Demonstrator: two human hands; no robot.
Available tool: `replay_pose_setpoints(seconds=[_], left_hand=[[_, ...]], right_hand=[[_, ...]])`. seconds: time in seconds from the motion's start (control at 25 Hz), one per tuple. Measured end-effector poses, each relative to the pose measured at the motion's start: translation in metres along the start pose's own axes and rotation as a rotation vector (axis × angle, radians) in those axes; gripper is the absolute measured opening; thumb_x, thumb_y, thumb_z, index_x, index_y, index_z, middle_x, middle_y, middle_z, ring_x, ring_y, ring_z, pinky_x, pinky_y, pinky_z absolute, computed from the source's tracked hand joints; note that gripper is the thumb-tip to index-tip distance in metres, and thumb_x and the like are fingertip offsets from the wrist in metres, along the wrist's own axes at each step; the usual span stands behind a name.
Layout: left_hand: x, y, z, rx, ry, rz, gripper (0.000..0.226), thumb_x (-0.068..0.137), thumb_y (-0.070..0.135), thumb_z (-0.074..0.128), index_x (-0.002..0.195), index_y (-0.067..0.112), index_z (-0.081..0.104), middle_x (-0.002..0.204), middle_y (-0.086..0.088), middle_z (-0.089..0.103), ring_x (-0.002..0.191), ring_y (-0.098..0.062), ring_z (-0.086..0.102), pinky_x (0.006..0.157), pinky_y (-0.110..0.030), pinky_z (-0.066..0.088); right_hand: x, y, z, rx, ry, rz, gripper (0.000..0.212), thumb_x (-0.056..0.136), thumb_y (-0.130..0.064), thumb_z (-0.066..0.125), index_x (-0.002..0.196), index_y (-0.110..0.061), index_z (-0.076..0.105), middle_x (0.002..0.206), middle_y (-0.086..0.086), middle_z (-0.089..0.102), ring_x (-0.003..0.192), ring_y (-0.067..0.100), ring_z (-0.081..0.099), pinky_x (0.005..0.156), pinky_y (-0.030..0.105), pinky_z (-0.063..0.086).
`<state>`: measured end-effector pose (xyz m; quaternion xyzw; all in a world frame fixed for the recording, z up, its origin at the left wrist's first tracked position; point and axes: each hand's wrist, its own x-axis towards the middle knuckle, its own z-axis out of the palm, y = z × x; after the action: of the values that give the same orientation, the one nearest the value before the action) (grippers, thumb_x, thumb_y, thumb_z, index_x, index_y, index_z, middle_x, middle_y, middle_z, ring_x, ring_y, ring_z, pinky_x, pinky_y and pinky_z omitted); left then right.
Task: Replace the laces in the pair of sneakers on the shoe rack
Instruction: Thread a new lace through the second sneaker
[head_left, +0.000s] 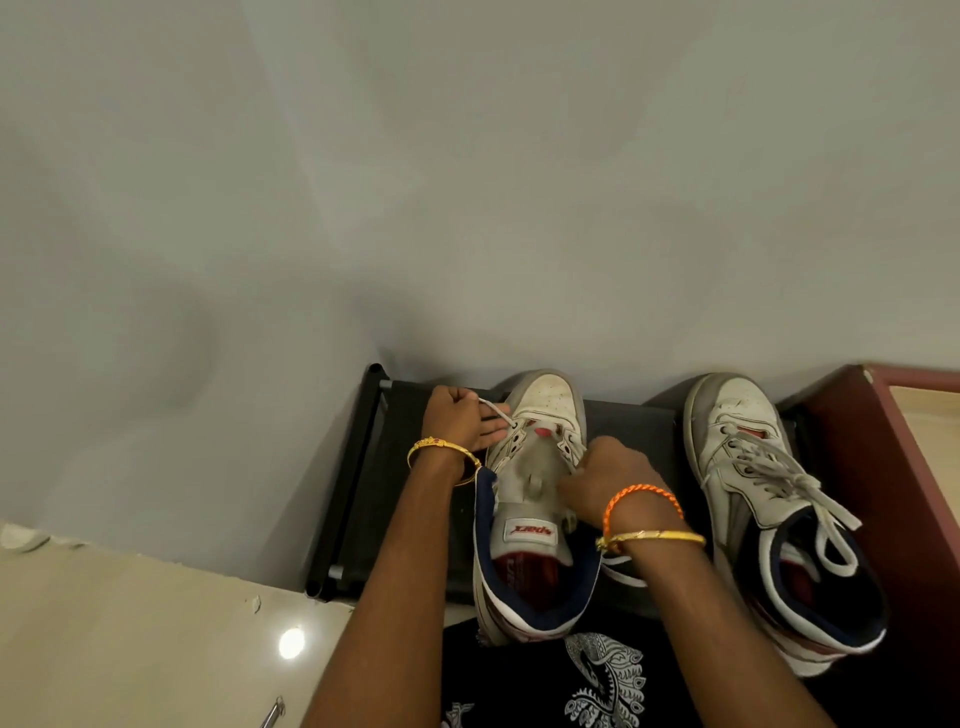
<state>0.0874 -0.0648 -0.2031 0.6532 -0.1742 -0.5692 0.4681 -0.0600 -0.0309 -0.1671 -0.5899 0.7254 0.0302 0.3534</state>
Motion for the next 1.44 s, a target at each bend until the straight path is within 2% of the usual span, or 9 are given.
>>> replay_pose_setpoints(seconds=[0.2, 0.4, 0.52, 0.64, 0.76, 0.88, 1.04, 1.24, 1.44], left_hand=[[-0.003, 0.003, -0.002, -0.05, 0.044, 0.098, 0.007, 0.099, 0.003, 0.034, 0.103, 0.007, 0.039, 0.094, -0.02, 0.067, 0.077, -0.03, 0.068, 0.064, -0.033, 0.059], [0.008, 0.023, -0.042, -0.559, 0.267, 0.223, 0.015, 0.099, 0.001, 0.027, 0.098, 0.005, 0.042, 0.082, -0.014, 0.056, 0.072, -0.029, 0.066, 0.067, -0.039, 0.059], [0.011, 0.017, -0.06, -0.053, 0.362, 0.363, 0.014, 0.099, 0.01, 0.038, 0.089, 0.015, 0.046, 0.083, -0.007, 0.061, 0.082, -0.029, 0.067, 0.08, -0.04, 0.054], [-0.006, -0.001, -0.032, 0.497, 0.144, 0.292, 0.019, 0.089, 0.032, 0.061, 0.099, 0.015, 0.056, 0.093, 0.0, 0.06, 0.091, -0.018, 0.059, 0.08, -0.03, 0.046], [-0.01, -0.012, 0.004, 0.591, -0.124, 0.143, 0.034, 0.081, 0.038, 0.07, 0.101, 0.011, 0.064, 0.093, 0.0, 0.065, 0.083, -0.011, 0.058, 0.073, -0.023, 0.046], [0.0, -0.02, 0.019, 0.606, -0.057, 0.233, 0.025, 0.083, 0.024, 0.07, 0.098, 0.004, 0.068, 0.095, -0.009, 0.068, 0.084, -0.018, 0.062, 0.08, -0.03, 0.051], [0.008, -0.025, 0.018, 0.397, 0.091, 0.258, 0.013, 0.086, 0.013, 0.066, 0.09, 0.0, 0.067, 0.086, -0.014, 0.068, 0.086, -0.03, 0.067, 0.082, -0.045, 0.056], [0.009, -0.015, 0.012, 0.079, 0.203, 0.235, 0.003, 0.091, 0.006, 0.058, 0.09, 0.003, 0.058, 0.093, -0.016, 0.064, 0.078, -0.025, 0.067, 0.069, -0.032, 0.057], [0.025, 0.006, -0.039, -0.194, 0.484, 0.389, 0.009, 0.094, 0.006, 0.053, 0.085, 0.004, 0.051, 0.101, -0.022, 0.061, 0.069, -0.025, 0.066, 0.071, -0.037, 0.059]], right_hand=[[-0.01, -0.004, 0.014, -0.102, 0.228, 0.032, 0.03, 0.094, -0.031, 0.051, 0.117, -0.011, 0.056, 0.115, 0.011, 0.059, 0.104, 0.028, 0.059, 0.079, 0.032, 0.048], [-0.002, 0.018, 0.002, -0.019, 0.238, 0.096, 0.026, 0.089, -0.028, 0.056, 0.104, -0.008, 0.061, 0.106, 0.012, 0.063, 0.096, 0.029, 0.061, 0.069, 0.027, 0.041], [0.002, 0.021, 0.003, -0.009, 0.229, 0.074, 0.026, 0.088, -0.027, 0.057, 0.107, -0.009, 0.061, 0.107, 0.012, 0.063, 0.096, 0.028, 0.062, 0.07, 0.027, 0.044], [0.007, 0.019, 0.001, -0.042, 0.209, 0.058, 0.031, 0.087, -0.028, 0.059, 0.112, -0.011, 0.061, 0.11, 0.012, 0.063, 0.098, 0.029, 0.062, 0.075, 0.03, 0.048], [0.01, 0.015, -0.005, -0.107, 0.163, 0.025, 0.034, 0.088, -0.029, 0.058, 0.116, -0.01, 0.057, 0.113, 0.011, 0.062, 0.102, 0.028, 0.061, 0.078, 0.031, 0.048], [0.02, 0.012, -0.009, -0.145, 0.142, -0.018, 0.035, 0.09, -0.029, 0.056, 0.12, -0.01, 0.055, 0.117, 0.011, 0.061, 0.106, 0.028, 0.059, 0.082, 0.032, 0.047], [0.032, 0.019, -0.012, -0.104, 0.108, -0.017, 0.033, 0.09, -0.032, 0.056, 0.114, -0.01, 0.059, 0.114, 0.012, 0.063, 0.101, 0.029, 0.06, 0.076, 0.03, 0.045], [0.04, 0.026, -0.011, -0.083, 0.1, -0.01, 0.027, 0.087, -0.026, 0.056, 0.106, -0.009, 0.064, 0.104, 0.012, 0.064, 0.094, 0.029, 0.06, 0.071, 0.028, 0.043], [0.046, 0.043, -0.018, -0.025, 0.134, 0.04, 0.03, 0.087, -0.029, 0.057, 0.11, -0.011, 0.064, 0.107, 0.012, 0.065, 0.098, 0.028, 0.061, 0.078, 0.031, 0.048]])
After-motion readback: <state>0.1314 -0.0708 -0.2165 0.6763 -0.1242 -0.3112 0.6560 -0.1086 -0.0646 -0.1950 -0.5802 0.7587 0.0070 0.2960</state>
